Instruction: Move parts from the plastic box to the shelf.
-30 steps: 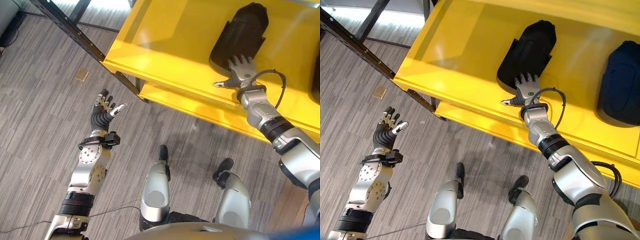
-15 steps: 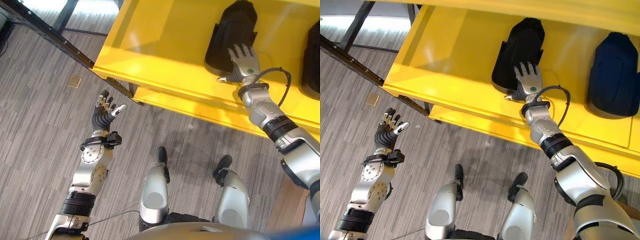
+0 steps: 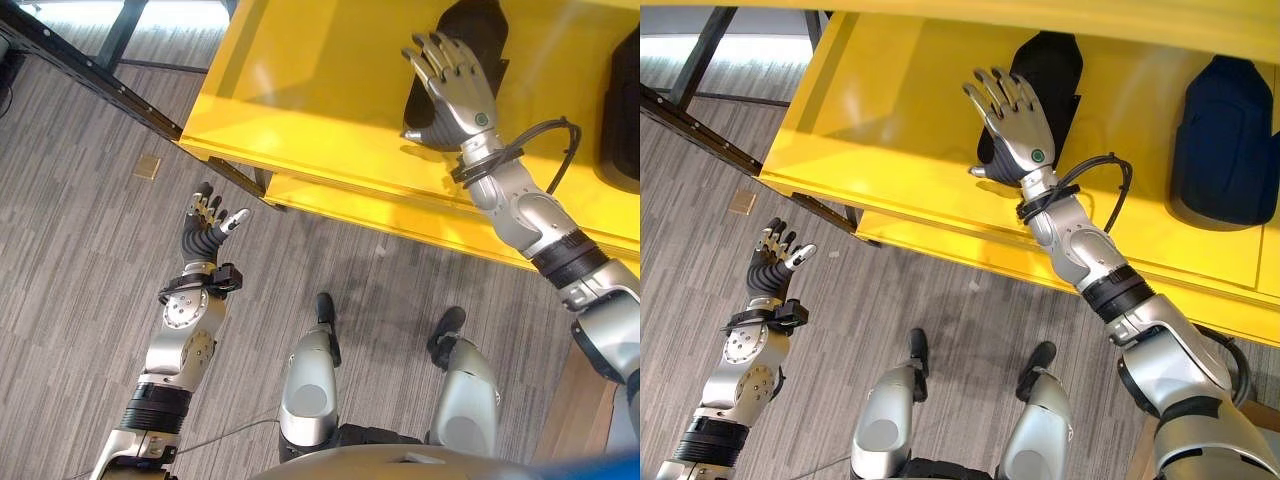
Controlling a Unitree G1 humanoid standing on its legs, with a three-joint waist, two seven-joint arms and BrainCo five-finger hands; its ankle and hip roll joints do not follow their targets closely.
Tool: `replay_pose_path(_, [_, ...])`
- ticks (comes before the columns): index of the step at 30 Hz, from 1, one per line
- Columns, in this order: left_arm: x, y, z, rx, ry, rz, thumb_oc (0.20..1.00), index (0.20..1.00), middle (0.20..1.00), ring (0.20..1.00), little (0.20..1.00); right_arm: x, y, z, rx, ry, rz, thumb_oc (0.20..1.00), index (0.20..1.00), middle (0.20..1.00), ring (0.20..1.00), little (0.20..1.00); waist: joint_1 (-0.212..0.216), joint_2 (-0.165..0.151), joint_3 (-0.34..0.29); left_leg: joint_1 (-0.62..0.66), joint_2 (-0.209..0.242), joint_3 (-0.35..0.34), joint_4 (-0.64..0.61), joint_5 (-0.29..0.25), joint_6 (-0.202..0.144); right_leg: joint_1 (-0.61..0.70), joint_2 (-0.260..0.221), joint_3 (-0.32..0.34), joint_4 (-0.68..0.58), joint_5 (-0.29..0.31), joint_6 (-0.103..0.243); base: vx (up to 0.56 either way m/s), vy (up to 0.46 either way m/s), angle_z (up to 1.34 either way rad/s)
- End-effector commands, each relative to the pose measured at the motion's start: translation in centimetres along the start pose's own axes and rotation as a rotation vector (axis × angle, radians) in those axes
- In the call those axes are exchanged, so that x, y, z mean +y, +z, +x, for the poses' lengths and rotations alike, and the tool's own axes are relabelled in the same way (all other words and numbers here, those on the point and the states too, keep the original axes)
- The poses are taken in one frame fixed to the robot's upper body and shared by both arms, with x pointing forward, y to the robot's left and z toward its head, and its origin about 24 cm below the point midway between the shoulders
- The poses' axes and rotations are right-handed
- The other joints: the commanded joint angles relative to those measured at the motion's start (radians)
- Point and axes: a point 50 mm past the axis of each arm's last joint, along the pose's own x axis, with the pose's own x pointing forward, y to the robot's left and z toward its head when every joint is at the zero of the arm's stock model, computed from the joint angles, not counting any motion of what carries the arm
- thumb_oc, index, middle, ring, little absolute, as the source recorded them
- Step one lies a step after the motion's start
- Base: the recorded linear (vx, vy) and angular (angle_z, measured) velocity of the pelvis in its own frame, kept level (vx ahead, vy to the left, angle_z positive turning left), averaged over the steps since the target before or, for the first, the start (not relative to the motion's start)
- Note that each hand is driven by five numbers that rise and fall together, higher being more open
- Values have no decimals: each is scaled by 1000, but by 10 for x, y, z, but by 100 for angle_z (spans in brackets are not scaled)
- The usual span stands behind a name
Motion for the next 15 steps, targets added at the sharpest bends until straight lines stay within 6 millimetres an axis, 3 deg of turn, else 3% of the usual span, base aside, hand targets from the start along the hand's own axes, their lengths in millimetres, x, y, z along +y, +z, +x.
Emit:
replay_pose_path(1, [-7, 29, -6, -134, -4, -46, 1000, 1000, 1000, 1000, 1000, -33, 31, 20, -163, -148, 170, 1000, 1000, 1000, 1000, 1000, -11, -15, 2, 8, 22, 52, 29, -54, 20, 62, -40, 34, 41, -104, 88, 0, 0, 0])
replay_pose_path(4, [-7, 32, -5, -131, 8, -57, 1000, 1000, 1000, 1000, 1000, -42, 55, 17, -261, -59, 281, 1000, 1000, 1000, 1000, 1000, -23, -12, 4, 10, 20, 54, 31, -62, 20, 58, -37, 46, 41, -108, 89, -4, 31, -11])
replay_pose_path(8, [-6, 35, -3, -130, -4, -53, 1000, 1000, 1000, 1000, 1000, -23, 85, 0, -342, 213, 436, 1000, 1000, 1000, 1000, 1000, -23, -17, 6, 19, 21, 56, 29, -65, 23, 70, -33, 49, 30, -109, 92, -4, -3, -6])
replay_pose_path(15, [4, 35, 0, -150, 38, -51, 1000, 1000, 1000, 1000, 1000, 44, 73, -40, -221, 569, 349, 1000, 1000, 1000, 1000, 1000, -9, -37, 7, 3, 40, 54, 24, -50, 22, 66, -23, 28, 24, -108, 88, -24, -76, 1])
